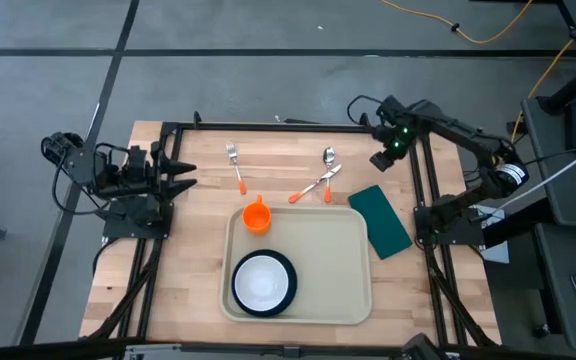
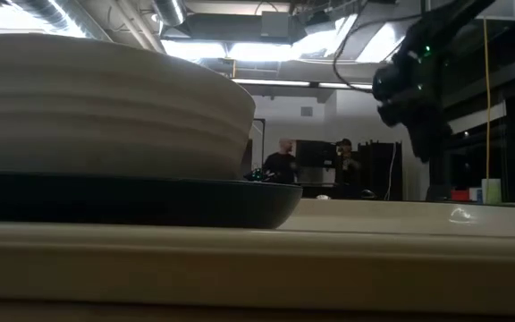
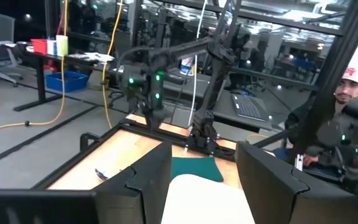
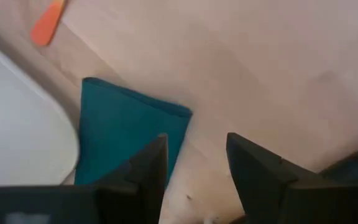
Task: Set up tray
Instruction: Put the green table napkin on the light brown serving tray to the right of the blue plate
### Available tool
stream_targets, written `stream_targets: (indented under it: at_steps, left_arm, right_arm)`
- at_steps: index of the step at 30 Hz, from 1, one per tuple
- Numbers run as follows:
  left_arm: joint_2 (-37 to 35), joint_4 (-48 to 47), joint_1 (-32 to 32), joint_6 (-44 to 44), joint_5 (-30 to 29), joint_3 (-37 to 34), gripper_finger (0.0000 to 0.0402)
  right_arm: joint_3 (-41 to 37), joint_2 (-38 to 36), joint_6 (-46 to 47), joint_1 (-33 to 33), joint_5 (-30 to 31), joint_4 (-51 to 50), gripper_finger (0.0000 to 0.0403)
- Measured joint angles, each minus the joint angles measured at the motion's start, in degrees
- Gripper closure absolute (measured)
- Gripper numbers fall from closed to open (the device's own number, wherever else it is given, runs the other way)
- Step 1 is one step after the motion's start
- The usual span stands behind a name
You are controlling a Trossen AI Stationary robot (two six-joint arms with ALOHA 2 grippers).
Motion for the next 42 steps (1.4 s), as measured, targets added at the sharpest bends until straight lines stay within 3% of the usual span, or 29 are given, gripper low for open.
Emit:
stream_targets:
  at_steps: [4, 13, 17, 23, 42]
  left_arm:
    - [0.0, 0.91, 0.0, 0.38, -0.27, 0.0, 0.0229]
    - [0.0, 1.57, 0.0, 1.19, -1.19, 0.0, 0.0229]
    - [0.0, 2.52, 0.01, 1.45, -1.47, 0.02, 0.0229]
    - [0.35, 4.34, 0.01, 1.54, -1.52, 0.04, 0.0229]
    - [2.54, 5.43, 0.0, 1.47, -1.87, 0.04, 0.0229]
  right_arm:
    - [-5.63, 0.0, 2.09, 0.0, -3.82, 2.63, 0.0233]
    - [-13.4, 0.02, 6.55, 0.05, -2.74, 11.35, 0.0233]
    - [-13.31, 1.67, 7.46, 0.48, 0.69, 13.84, 0.0233]
    - [-12.42, 6.22, 7.31, 2.46, 0.65, 13.9, 0.0233]
    - [-12.42, 10.84, 4.31, 3.72, -4.63, 13.48, 0.0233]
